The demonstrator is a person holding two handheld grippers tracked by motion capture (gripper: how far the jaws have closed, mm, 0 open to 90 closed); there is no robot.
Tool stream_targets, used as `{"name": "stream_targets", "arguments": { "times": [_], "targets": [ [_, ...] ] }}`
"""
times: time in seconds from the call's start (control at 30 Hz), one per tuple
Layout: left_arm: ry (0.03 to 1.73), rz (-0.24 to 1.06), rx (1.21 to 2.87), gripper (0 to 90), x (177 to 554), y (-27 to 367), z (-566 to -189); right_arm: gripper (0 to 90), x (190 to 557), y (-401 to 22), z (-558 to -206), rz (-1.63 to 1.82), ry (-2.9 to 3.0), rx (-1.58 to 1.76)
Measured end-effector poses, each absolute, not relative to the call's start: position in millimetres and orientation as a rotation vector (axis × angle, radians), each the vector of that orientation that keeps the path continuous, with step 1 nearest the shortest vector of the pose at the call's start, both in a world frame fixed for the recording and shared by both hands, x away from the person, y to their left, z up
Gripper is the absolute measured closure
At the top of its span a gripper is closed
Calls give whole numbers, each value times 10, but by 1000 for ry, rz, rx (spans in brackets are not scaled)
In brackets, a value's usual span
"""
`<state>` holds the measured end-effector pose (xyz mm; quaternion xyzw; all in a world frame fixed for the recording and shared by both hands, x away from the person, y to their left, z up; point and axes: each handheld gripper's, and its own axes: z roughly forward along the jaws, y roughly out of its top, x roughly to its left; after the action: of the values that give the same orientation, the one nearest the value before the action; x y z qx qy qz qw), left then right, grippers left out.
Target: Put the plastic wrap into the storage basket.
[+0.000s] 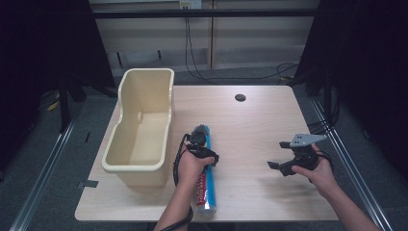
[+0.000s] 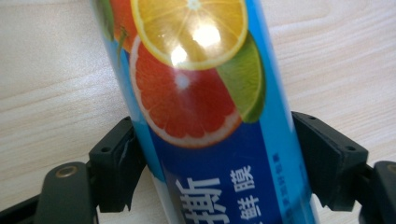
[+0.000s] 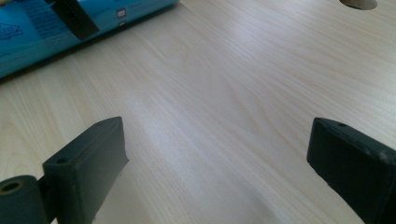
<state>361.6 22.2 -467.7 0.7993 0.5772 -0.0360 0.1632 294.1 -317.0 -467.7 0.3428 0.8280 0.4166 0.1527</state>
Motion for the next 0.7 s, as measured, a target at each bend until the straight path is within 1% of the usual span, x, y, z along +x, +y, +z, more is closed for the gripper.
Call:
{"name": "stream_targets", "arguments": {
  "times": [0.13,0.43,0.57,0.7],
  "targets": [
    [1688,-99,2252,243,3618,214,-4702,43,2946,-3174,-4668,1202,2373,987],
    [1724,-77,2263,257,3620,173,-4695,44,2953,-3166,-4661,1215,2366,983],
    [1734,-105,2253,262,3624,193,-4687,44,2956,-3166,-4659,1220,2363,980],
    [1713,-95,2303,291,3610,202,-4659,43,2956,-3170,-4653,1229,2360,980]
  ]
}}
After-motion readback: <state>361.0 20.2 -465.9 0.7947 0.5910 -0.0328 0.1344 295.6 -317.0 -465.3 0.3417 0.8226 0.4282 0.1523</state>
